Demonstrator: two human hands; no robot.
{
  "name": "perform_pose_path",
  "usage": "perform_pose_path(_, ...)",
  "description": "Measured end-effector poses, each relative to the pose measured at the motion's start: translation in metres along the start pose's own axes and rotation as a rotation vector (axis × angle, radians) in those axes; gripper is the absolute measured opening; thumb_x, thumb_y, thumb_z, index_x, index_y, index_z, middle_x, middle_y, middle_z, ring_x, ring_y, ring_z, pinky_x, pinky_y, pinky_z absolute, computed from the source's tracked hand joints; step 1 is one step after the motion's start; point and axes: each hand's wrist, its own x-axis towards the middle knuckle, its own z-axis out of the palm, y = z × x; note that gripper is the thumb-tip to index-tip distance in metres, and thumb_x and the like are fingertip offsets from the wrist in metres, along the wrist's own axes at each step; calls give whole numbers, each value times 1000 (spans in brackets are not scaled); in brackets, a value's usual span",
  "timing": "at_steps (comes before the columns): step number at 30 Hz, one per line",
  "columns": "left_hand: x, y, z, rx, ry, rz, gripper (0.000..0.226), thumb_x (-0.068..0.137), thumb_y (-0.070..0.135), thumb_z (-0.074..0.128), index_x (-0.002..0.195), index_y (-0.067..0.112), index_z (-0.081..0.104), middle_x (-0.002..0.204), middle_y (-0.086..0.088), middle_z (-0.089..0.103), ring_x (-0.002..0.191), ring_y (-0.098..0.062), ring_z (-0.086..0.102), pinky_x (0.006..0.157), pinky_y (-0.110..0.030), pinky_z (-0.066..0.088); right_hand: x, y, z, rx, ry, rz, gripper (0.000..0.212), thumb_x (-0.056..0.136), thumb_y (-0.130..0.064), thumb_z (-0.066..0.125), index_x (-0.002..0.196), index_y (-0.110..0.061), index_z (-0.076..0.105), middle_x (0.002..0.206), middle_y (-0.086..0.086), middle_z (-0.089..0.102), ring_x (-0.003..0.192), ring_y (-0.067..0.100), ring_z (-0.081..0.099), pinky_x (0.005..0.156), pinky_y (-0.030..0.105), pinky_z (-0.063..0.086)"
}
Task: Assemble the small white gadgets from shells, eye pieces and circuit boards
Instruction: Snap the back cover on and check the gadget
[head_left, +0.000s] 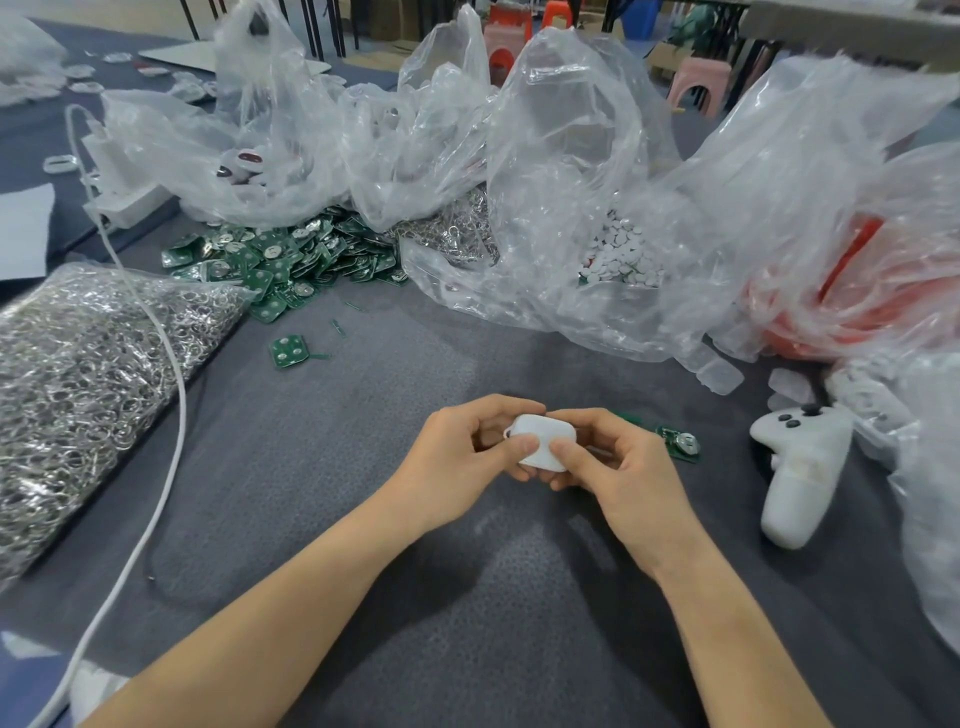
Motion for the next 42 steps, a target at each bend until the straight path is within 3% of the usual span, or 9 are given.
perform_pose_path(10,-2,0,5,-27,93,42,15,92,4,59,97,15,68,90,-2,74,81,-17,71,70,-24,56,-2,-2,2,-195,20,-115,27,84,4,65,98,-19,68,89,1,72,77,16,69,71,24,56)
perform_pose_path(16,-3,1,3,106,79,79,13,92,5,59,94,13,68,84,5,74,69,-8,66,64,-21,54,-3,-1,2,-287,46,-130,27,82,3,68,95,-21,68,86,-8,71,70,13,68,70,22,54)
perform_pose_path(22,-2,-1,3,74,108,80,14,92,7,59,94,17,68,83,3,74,74,-12,69,65,-24,56,-4,1,7,-253,92,-144,28,83,0,68,94,-26,68,87,-5,71,71,12,69,68,23,56)
perform_pose_path(26,0,-1,2,-42,113,39,21,90,4,61,98,23,68,90,5,73,86,-13,71,72,-23,56,-2,0,7,-120,150,-126,21,85,-2,67,94,-20,70,89,-4,73,82,10,70,71,20,55)
perform_pose_path(29,-1,-1,1,-26,73,33,29,87,-1,64,104,24,66,95,0,73,90,-16,71,79,-26,57,-1,-1,6,-94,150,-127,18,85,0,66,92,-16,70,87,-6,74,79,8,70,69,15,52)
perform_pose_path(36,-3,-1,3,49,103,20,25,84,-3,67,90,21,64,81,3,74,76,-12,72,69,-16,53,1,-1,4,-99,117,-97,15,85,3,64,87,-11,69,78,-2,72,69,7,68,64,14,51)
perform_pose_path(39,-2,-1,5,45,104,16,18,85,1,67,91,17,62,81,0,74,72,-16,72,66,-19,54,1,-1,5,-59,138,-76,13,86,3,64,91,-7,70,83,2,73,73,8,68,64,14,51)
perform_pose_path(42,-4,0,7,47,125,64,10,90,8,63,89,15,56,76,-2,71,57,-23,70,53,-26,55,1,-3,6,-14,133,-70,13,86,1,64,95,-7,70,84,5,74,74,10,68,66,17,52)
